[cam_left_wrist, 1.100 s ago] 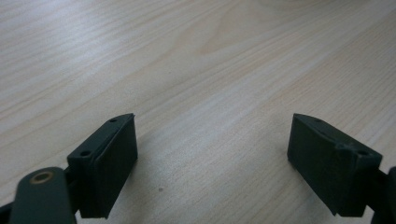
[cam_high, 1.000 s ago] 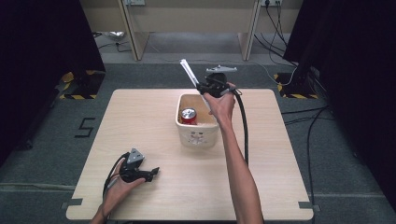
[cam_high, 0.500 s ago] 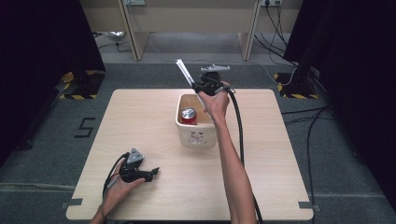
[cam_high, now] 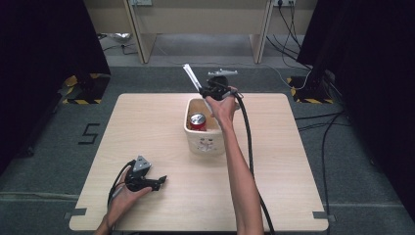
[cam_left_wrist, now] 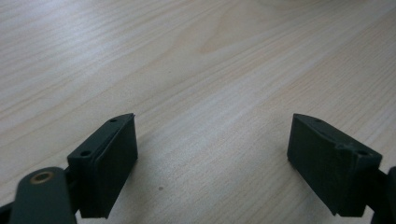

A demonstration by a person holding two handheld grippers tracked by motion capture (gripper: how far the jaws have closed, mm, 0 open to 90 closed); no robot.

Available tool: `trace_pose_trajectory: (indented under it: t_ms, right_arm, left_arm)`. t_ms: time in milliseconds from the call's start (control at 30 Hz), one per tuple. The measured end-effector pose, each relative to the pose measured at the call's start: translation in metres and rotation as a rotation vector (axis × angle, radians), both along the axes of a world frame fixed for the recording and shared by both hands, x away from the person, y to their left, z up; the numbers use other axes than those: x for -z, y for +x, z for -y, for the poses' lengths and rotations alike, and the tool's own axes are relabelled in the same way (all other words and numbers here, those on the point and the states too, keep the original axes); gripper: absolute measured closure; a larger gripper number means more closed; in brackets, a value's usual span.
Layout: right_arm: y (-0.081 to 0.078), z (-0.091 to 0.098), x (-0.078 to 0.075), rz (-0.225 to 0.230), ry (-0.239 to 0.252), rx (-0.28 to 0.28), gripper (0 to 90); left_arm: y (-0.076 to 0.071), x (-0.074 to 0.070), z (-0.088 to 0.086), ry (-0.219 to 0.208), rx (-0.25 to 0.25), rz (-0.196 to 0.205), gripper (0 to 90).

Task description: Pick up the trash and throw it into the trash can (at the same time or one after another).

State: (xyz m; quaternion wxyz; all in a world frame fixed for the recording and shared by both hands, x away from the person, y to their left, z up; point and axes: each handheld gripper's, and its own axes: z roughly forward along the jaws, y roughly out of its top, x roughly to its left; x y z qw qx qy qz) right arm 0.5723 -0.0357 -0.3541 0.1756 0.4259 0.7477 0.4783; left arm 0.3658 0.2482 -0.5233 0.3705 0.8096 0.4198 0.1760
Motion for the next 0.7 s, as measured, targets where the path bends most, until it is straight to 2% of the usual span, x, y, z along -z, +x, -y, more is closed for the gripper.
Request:
trace_pose_trajectory:
  t_ms: [700]
  right_arm:
    - [-0.0011,-0.0027,0.0085,-0.032,-0.032,-0.010,78.0]
  left_arm:
    - [0.0000,0.0000,0.0001,0.000,0.000,0.001,15.4]
